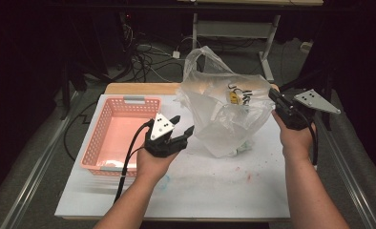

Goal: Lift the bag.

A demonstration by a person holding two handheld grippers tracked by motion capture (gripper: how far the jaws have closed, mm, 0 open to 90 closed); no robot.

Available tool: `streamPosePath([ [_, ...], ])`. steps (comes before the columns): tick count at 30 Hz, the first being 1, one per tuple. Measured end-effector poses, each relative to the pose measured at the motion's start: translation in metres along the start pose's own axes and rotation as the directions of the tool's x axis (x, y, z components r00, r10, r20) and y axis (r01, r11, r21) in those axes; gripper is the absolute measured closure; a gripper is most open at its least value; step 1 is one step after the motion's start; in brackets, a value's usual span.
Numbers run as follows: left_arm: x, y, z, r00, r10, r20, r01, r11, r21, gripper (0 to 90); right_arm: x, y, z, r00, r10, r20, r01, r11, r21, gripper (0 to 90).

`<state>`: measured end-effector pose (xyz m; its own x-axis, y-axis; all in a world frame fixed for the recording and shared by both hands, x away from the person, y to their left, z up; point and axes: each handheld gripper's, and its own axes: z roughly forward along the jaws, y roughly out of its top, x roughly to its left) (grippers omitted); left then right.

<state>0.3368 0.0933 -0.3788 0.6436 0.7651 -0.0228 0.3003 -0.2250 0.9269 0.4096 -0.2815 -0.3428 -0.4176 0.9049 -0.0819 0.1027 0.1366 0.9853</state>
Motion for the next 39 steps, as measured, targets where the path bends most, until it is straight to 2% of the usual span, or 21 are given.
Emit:
streamPosePath([
  [6, -0.017, -0.02, -0.01, 0.997, -0.036, 0.068, 0.036, 0.9993, -0.001, 27.2, 0.0, 0.004, -0.008, 1.0, -0.003, -0.003, 0.003, 1.0, -0.014, 89.4],
  [10, -0.029, -0.033, -0.006, 0.9913, -0.043, 0.125, 0.038, 0.9984, 0.042, 17.0, 0.001, 0.008, -0.014, 0.9998, -0.018, -0.007, 0.018, 0.999, -0.028, 88.9],
  [15, -0.037, -0.047, 0.004, 0.9891, -0.034, 0.144, 0.022, 0.9962, 0.085, 11.0, 0.004, 0.017, -0.024, 0.9994, -0.026, -0.023, 0.025, 0.998, -0.055, 87.6],
  [21, -0.042, -0.06, 0.014, 0.9847, -0.038, 0.17, 0.015, 0.9909, 0.134, 0.9, 0.007, 0.025, -0.04, 0.998, -0.028, -0.056, 0.023, 0.995, -0.094, 79.5],
  [26, -0.041, -0.071, 0.023, 0.9819, -0.047, 0.183, 0.015, 0.9852, 0.171, 0.0, 0.012, 0.033, -0.055, 0.9949, -0.045, -0.091, 0.034, 0.992, -0.119, 73.9],
  [28, -0.042, -0.074, 0.026, 0.9816, -0.047, 0.185, 0.013, 0.9833, 0.182, 0.0, 0.013, 0.033, -0.057, 0.9936, -0.031, -0.109, 0.02, 0.994, -0.104, 70.7],
  [31, -0.041, -0.079, 0.028, 0.9818, -0.04, 0.186, 0.005, 0.9825, 0.186, 0.0, 0.014, 0.025, -0.056, 0.992, -0.035, -0.122, 0.027, 0.997, -0.065, 66.3],
  [33, -0.041, -0.081, 0.029, 0.9814, -0.039, 0.188, 0.003, 0.9825, 0.186, 0.0, 0.013, 0.014, -0.055, 0.9917, -0.022, -0.127, 0.018, 0.999, -0.034, 62.8],
  [36, -0.045, -0.084, 0.028, 0.9821, 0.006, 0.188, -0.043, 0.9808, 0.19, 0.0, 0.012, -0.002, -0.051, 0.9899, -0.014, -0.141, 0.016, 1.0, 0.013, 56.7],
  [39, -0.044, -0.087, 0.027, 0.9804, 0.011, 0.197, -0.052, 0.9768, 0.208, 0.0, 0.014, -0.022, -0.048, 0.9881, -0.004, -0.154, 0.013, 0.998, 0.058, 48.3],
])
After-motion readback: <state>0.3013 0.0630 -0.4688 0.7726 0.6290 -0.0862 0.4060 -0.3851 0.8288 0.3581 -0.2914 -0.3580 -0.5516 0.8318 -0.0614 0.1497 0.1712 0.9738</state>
